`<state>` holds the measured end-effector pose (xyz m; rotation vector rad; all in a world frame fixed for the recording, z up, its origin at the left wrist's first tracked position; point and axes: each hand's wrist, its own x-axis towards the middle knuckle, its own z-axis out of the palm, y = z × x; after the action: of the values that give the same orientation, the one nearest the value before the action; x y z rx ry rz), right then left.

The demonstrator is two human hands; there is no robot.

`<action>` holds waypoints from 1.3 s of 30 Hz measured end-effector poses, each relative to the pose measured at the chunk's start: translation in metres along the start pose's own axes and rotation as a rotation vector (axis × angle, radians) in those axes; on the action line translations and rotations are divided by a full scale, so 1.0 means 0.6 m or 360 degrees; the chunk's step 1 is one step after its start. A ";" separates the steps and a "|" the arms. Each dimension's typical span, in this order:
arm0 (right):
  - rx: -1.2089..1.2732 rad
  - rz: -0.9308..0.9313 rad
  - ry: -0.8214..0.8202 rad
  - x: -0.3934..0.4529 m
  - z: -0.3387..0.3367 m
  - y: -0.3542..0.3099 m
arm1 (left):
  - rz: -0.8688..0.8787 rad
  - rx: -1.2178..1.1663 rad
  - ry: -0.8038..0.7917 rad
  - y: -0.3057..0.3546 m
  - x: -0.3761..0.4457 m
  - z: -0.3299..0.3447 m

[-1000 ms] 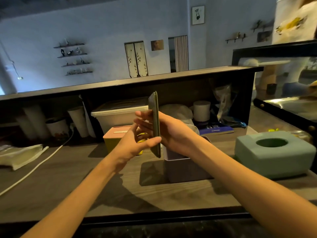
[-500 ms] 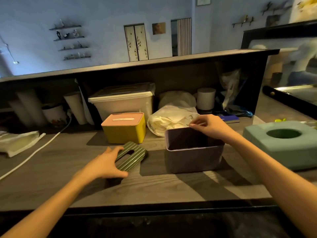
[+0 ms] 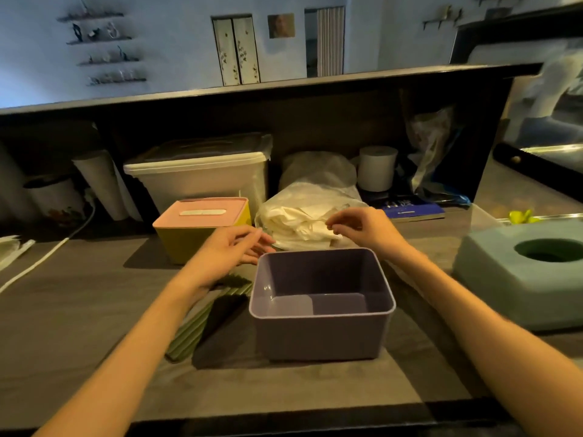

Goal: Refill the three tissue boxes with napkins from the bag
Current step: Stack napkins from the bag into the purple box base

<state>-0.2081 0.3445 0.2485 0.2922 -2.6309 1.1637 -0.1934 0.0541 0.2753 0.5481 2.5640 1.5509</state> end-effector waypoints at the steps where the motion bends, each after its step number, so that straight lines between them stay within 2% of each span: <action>1: -0.0091 -0.0057 0.0026 0.010 0.014 0.011 | -0.0013 -0.0097 -0.0033 0.001 0.013 0.011; 4: -0.0291 -0.0157 -0.0025 0.037 0.047 0.031 | -0.0036 -0.0388 0.0008 0.003 0.055 0.047; 8: -0.0340 -0.0201 -0.0070 0.055 0.079 0.049 | 0.0010 -0.0568 0.0080 -0.003 0.113 0.078; 13: -0.0398 -0.0308 0.0158 0.064 0.094 0.054 | 0.0008 -0.0718 0.0266 -0.029 0.145 0.089; 16: -0.0428 -0.0352 0.0271 0.061 0.091 0.057 | 0.0025 -0.0666 0.0275 -0.038 0.147 0.093; 19: -0.0382 -0.0328 0.0529 0.061 0.086 0.061 | 0.0031 -0.0613 0.0311 -0.045 0.146 0.093; 22: -0.0273 -0.0436 0.0656 0.053 0.069 0.045 | 0.0036 -0.0579 0.0323 -0.046 0.146 0.097; 24: -0.0217 -0.0494 0.0641 0.043 0.058 0.032 | 0.0028 -0.0572 0.0373 -0.045 0.146 0.102; 27: -0.0066 -0.0410 0.0626 0.036 0.044 0.024 | 0.0010 -0.0563 0.0387 -0.038 0.145 0.109; 30: 0.0375 -0.0227 0.0598 0.031 0.027 0.009 | 0.0033 -0.0525 0.0257 -0.023 0.139 0.112; 33: 0.0786 -0.0007 0.0394 0.028 0.019 0.003 | 0.0086 -0.0307 0.0059 -0.018 0.131 0.113; 36: 0.0747 -0.0028 0.0227 0.026 0.024 0.001 | -0.0004 -0.0170 -0.0066 -0.016 0.126 0.118; 39: 0.0700 -0.0104 0.0139 0.023 0.025 -0.006 | -0.0077 -0.0029 -0.0049 -0.019 0.125 0.122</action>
<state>-0.2221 0.3297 0.2454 0.3926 -2.2501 1.6824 -0.2467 0.1371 0.2379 0.5003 2.5187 1.5365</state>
